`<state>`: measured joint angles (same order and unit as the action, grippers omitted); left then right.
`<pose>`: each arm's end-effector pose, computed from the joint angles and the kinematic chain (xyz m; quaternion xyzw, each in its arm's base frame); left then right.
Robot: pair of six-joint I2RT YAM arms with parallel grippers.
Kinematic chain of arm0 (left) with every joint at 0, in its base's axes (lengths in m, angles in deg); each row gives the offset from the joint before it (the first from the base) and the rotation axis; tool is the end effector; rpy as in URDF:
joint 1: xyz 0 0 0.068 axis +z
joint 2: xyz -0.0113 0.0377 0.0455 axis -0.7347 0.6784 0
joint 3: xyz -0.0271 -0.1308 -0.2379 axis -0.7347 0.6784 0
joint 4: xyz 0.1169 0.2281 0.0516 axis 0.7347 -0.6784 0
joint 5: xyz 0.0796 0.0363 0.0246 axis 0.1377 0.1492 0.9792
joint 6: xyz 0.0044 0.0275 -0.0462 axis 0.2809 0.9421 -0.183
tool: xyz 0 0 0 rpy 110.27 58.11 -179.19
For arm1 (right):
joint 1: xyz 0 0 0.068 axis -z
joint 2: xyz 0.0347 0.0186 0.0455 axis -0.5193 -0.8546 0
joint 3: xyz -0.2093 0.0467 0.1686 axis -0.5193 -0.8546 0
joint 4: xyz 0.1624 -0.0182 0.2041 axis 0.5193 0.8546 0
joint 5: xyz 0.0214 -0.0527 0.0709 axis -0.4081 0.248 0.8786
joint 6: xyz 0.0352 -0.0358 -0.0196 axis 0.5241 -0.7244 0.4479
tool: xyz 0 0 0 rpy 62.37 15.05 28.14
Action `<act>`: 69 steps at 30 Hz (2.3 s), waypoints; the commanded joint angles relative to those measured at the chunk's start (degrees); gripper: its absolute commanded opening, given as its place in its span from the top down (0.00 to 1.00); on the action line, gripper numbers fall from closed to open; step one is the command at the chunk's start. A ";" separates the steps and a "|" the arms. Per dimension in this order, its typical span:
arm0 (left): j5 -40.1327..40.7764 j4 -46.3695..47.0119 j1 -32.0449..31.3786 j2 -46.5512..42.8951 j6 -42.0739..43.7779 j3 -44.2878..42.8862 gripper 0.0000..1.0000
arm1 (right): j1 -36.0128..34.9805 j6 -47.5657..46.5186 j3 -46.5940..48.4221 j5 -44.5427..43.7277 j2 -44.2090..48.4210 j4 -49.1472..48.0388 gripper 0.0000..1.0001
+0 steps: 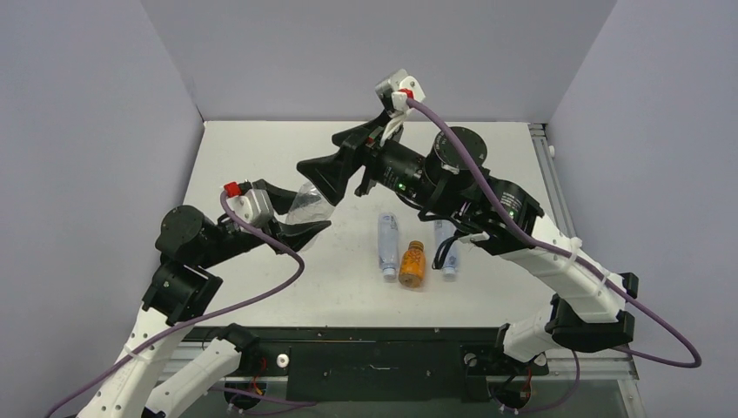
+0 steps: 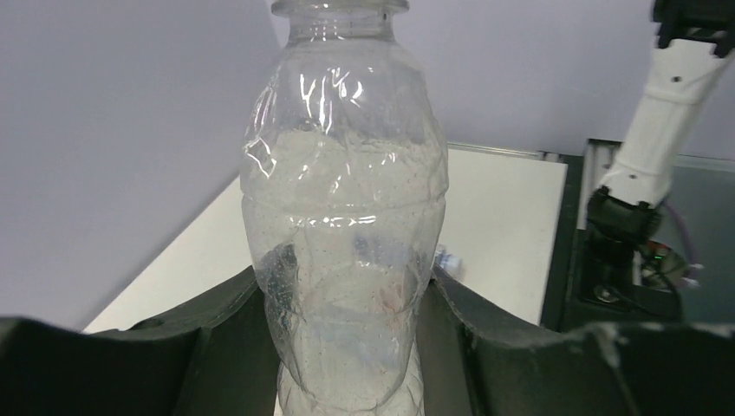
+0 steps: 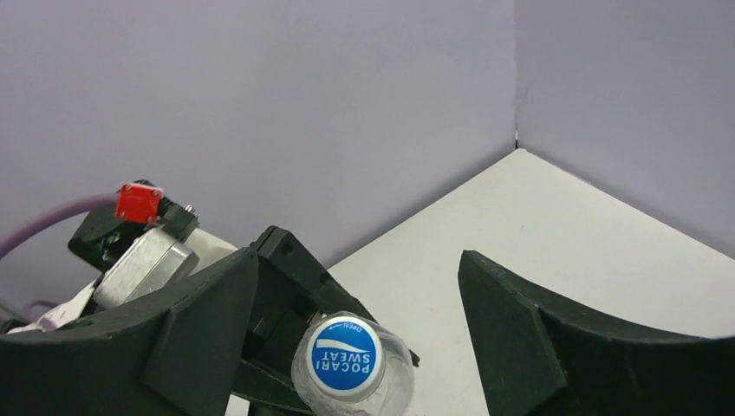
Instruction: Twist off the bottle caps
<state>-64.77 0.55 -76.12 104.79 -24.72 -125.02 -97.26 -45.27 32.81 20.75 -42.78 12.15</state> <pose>0.1061 -0.0840 0.4347 0.4009 0.5274 -0.3866 0.6416 0.1119 0.2519 0.5628 -0.2780 0.6057 0.4966 0.5560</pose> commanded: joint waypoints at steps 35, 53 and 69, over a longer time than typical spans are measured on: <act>-2.87 4.13 -0.08 0.32 -8.96 -2.38 1.00 | 2.66 -6.73 -0.50 21.43 5.09 -1.10 1.00; 5.35 3.87 -0.07 0.74 -1.84 -1.39 1.00 | 6.28 -2.14 1.04 1.27 4.03 1.96 0.19; 16.03 2.59 -0.11 -0.46 7.59 0.77 1.00 | 2.11 2.26 11.07 -2.73 -7.13 8.27 0.46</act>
<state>-51.35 2.39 -76.41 105.21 -18.84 -124.08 -94.57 -44.55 41.82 18.74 -50.51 20.71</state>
